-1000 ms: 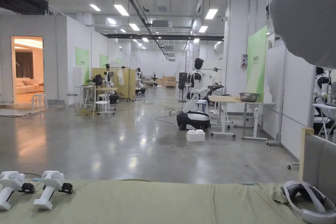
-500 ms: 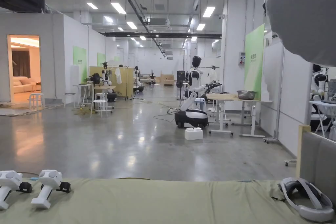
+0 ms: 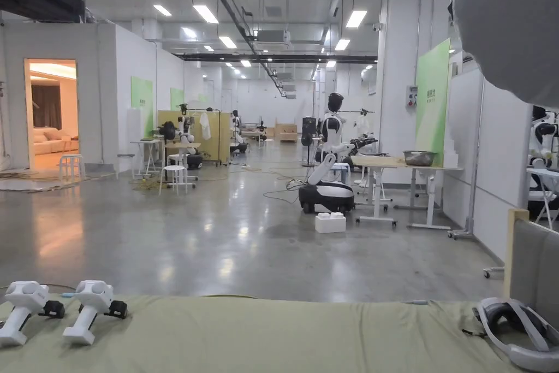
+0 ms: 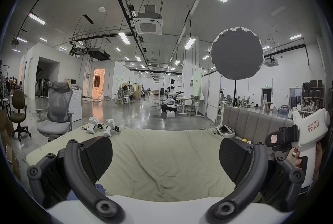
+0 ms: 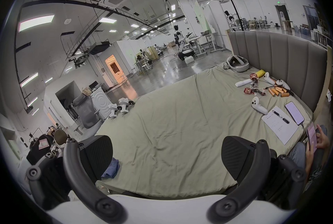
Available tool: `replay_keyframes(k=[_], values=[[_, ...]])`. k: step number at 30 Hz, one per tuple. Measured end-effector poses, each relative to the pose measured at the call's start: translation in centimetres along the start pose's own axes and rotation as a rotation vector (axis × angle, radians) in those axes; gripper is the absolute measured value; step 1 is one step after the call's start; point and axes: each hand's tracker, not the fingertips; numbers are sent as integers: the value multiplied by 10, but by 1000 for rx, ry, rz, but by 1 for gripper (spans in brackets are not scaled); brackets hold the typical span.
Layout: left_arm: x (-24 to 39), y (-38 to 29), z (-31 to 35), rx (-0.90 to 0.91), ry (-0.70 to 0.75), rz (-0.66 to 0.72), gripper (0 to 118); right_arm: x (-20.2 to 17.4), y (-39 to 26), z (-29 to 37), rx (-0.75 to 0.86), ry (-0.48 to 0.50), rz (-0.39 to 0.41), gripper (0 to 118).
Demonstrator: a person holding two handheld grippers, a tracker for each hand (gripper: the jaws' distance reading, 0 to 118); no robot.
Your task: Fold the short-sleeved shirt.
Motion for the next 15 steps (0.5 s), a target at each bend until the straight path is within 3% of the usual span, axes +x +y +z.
replay_keyframes(k=[15], values=[[1, -2, 0, -20, -9, -2, 118, -1, -6, -7, -16, -13, 45, 118]])
